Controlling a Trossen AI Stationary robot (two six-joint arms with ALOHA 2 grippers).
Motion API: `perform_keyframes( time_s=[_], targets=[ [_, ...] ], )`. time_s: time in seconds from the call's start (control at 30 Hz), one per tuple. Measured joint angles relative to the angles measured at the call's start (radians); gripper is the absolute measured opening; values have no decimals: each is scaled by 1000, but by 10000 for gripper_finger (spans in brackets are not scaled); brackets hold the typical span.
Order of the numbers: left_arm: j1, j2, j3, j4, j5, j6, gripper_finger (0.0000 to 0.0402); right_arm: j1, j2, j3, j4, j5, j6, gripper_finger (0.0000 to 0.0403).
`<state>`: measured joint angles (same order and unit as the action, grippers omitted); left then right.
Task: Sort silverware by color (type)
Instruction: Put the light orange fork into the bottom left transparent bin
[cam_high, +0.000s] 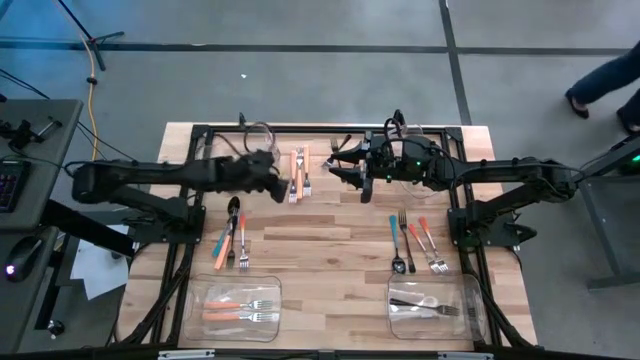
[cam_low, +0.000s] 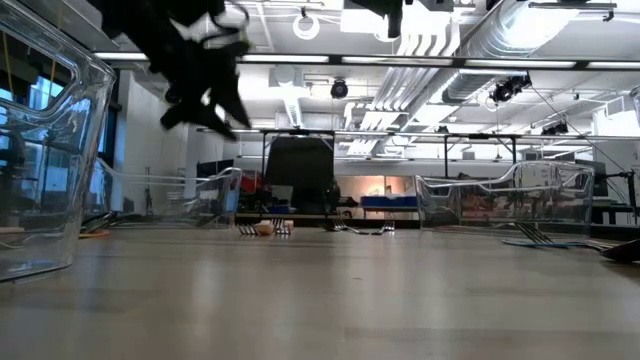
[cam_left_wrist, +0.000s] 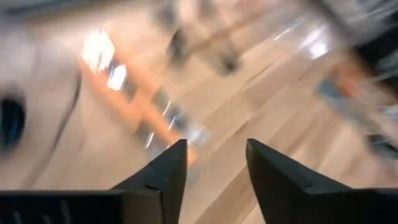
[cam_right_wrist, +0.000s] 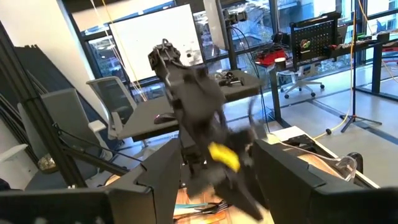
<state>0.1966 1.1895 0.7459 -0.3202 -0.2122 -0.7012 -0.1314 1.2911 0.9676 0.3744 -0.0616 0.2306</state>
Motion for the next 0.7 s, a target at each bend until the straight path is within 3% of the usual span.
perform_keyframes(
  time_s=[0.1,0.23,0.7],
  targets=[
    [-3,76,-27,-7,51,-100,173,0,0,0,-2,0,7,185],
    [-9,159,-63,111,130,-188,176,0,0,0,-29,0,16,185],
    [-7,367,-64,201,94,-346,163,0,0,0,-49,1,4,185]
  ],
)
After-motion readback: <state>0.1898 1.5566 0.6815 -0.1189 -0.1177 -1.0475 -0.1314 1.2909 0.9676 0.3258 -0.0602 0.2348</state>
